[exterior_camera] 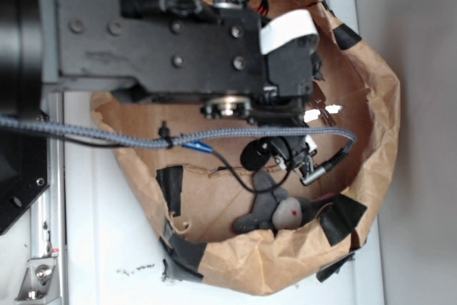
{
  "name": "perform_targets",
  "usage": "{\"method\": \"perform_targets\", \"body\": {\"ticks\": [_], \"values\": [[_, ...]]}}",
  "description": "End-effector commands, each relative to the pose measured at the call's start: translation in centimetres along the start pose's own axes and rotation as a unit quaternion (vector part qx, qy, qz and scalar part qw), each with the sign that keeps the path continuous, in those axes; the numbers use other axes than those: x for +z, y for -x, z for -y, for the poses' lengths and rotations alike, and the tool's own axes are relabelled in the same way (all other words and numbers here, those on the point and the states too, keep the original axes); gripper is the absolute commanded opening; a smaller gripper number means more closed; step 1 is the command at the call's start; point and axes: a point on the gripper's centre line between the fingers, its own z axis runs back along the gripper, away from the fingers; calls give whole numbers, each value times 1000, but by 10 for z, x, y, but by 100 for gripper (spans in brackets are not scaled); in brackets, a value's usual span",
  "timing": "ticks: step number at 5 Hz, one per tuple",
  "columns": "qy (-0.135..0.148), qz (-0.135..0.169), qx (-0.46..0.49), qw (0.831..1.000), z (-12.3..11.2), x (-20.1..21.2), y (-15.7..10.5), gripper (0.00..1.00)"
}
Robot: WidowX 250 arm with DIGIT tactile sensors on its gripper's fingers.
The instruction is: Grab the silver keys.
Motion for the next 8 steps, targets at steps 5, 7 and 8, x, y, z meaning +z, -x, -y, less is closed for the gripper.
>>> {"method": "perform_targets", "body": {"ticks": [5, 7, 8], "values": [[64, 5, 39, 997, -13, -51, -31, 100], [63, 22, 38, 997, -14, -56, -30, 100], [50, 30, 39, 998, -13, -62, -29, 100]]}}
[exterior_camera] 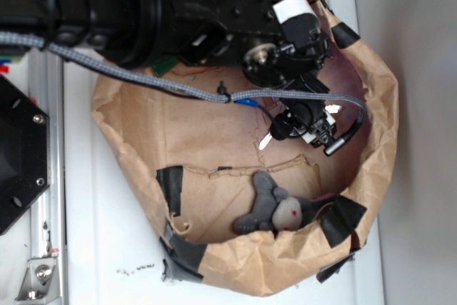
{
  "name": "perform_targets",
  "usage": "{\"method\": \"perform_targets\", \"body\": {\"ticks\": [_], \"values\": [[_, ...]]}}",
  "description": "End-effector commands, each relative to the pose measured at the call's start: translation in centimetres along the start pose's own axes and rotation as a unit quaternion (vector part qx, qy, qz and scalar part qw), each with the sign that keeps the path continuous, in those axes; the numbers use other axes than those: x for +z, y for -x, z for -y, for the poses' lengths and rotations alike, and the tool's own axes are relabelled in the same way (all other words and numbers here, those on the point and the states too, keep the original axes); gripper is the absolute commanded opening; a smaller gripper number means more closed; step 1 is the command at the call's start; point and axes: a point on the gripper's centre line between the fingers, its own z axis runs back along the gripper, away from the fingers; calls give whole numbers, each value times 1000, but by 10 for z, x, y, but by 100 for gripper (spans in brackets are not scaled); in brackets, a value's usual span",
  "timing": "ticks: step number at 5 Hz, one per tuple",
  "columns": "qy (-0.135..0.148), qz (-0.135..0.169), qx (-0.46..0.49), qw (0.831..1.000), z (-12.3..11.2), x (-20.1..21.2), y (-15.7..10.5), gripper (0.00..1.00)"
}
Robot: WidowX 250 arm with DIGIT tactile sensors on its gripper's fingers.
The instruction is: Grab the silver keys.
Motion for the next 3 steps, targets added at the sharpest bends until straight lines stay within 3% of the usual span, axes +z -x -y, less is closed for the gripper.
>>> {"method": "perform_targets", "body": {"ticks": [1, 3], "values": [[-14, 28, 13, 999, -1, -1, -7, 0], [-5, 41, 6, 999, -2, -3, -3, 0]]}}
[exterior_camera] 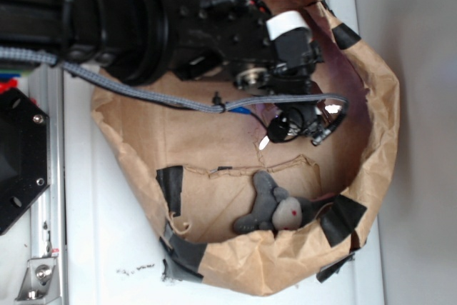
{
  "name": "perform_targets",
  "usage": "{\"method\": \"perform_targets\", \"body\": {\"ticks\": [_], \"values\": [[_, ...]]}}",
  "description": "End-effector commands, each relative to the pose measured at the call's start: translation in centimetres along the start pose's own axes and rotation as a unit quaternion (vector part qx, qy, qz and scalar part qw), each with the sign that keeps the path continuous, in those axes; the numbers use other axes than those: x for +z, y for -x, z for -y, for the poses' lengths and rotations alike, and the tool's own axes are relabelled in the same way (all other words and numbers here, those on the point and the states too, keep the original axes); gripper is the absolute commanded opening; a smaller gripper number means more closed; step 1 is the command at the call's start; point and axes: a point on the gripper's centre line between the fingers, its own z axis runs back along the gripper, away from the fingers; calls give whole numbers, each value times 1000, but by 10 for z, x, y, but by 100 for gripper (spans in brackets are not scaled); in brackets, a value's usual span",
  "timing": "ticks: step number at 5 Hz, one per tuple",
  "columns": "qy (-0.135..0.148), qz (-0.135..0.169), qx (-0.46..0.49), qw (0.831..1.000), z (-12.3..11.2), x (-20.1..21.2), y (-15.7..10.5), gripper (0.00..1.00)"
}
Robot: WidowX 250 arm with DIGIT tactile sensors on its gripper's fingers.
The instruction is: Grab the silver keys.
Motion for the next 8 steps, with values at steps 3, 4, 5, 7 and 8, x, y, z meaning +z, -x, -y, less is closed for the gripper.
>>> {"method": "perform_targets", "body": {"ticks": [3, 4, 5, 7, 8], "values": [[14, 24, -13, 1000, 8, 10, -10, 0], [13, 22, -14, 1000, 8, 10, -11, 0], [9, 17, -21, 1000, 8, 14, -10, 0], [12, -117, -118, 986, 2, 106, 15, 0], [81, -134, -126, 979, -3, 156, 6, 0]]}}
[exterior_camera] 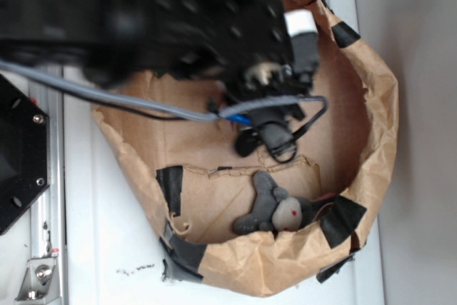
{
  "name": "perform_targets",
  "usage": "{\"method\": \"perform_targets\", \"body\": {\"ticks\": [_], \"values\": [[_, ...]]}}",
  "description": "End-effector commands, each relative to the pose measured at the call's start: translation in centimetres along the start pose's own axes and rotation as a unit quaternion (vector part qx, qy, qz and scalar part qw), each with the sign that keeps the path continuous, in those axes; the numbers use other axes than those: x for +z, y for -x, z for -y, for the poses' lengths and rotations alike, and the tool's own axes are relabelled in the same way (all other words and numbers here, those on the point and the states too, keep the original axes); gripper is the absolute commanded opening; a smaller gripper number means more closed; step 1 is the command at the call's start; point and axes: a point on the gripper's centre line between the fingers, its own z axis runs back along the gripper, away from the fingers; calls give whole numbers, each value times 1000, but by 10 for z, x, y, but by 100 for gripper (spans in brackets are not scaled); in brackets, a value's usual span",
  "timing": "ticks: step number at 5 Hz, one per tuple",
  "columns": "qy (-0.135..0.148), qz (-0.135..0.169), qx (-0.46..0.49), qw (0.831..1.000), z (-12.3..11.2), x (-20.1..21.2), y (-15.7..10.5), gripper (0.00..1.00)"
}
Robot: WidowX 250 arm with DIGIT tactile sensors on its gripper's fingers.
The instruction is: Grab the silver keys.
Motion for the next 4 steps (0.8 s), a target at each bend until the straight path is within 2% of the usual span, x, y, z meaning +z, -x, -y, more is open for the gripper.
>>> {"method": "perform_targets", "body": {"ticks": [1, 3, 4], "values": [[50, 47, -17, 998, -2, 69, -11, 0], [46, 76, -25, 996, 7, 64, -13, 0], [56, 113, -23, 992, 7, 60, -8, 0]]}}
